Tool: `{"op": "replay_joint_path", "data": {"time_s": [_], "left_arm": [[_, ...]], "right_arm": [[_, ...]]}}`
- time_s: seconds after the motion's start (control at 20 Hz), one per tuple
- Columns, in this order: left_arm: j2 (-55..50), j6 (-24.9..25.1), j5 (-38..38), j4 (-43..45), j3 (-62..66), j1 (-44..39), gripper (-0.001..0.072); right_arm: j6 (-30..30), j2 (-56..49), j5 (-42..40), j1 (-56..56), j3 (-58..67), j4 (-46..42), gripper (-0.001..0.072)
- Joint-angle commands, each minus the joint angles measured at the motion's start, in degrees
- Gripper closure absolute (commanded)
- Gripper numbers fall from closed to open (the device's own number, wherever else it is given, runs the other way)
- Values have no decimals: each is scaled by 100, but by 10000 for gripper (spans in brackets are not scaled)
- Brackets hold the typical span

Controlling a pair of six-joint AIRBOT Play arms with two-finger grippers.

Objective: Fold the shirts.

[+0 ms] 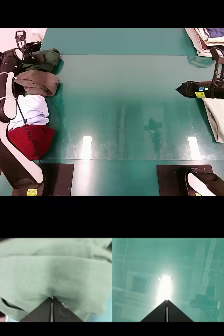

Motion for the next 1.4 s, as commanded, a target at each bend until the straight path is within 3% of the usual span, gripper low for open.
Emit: {"op": "replay_joint_path", "data": {"time_s": [0.0, 0.25, 0.5, 0.6, 0.8, 0.9, 1.0, 1.15, 1.35], "left_arm": [[396, 0, -9, -280, 236, -44, 687], [2288, 125, 37, -313, 234, -608, 687], [4428, 271, -514, -4, 234, -1784, 688], [5027, 151, -1082, 437, 234, -2417, 689], [5355, -634, -3217, 634, 61, -3482, 688], [5353, -931, -3576, 634, -678, -4138, 689], [5353, -1325, -3261, 603, -1727, -4837, 688], [5351, -1871, -2186, 94, -3475, -5694, 686], [5348, -1871, -1578, -1130, -4981, -6124, 657]], "right_arm": [[2, 28, -52, 2, 9, 0, 692], [2, 595, -1038, -9, 278, -70, 693], [-4, 621, -551, -83, 1749, -560, 693], [-4, 470, -208, -225, 2354, -557, 693], [-4, 199, 426, -306, 3222, -551, 694], [-4, 103, 708, -306, 3493, -492, 693], [-4, 90, 907, -306, 3595, -461, 693], [-4, 321, 979, -306, 3383, -463, 693], [-131, 789, 931, -306, 2883, -522, 693]]}}
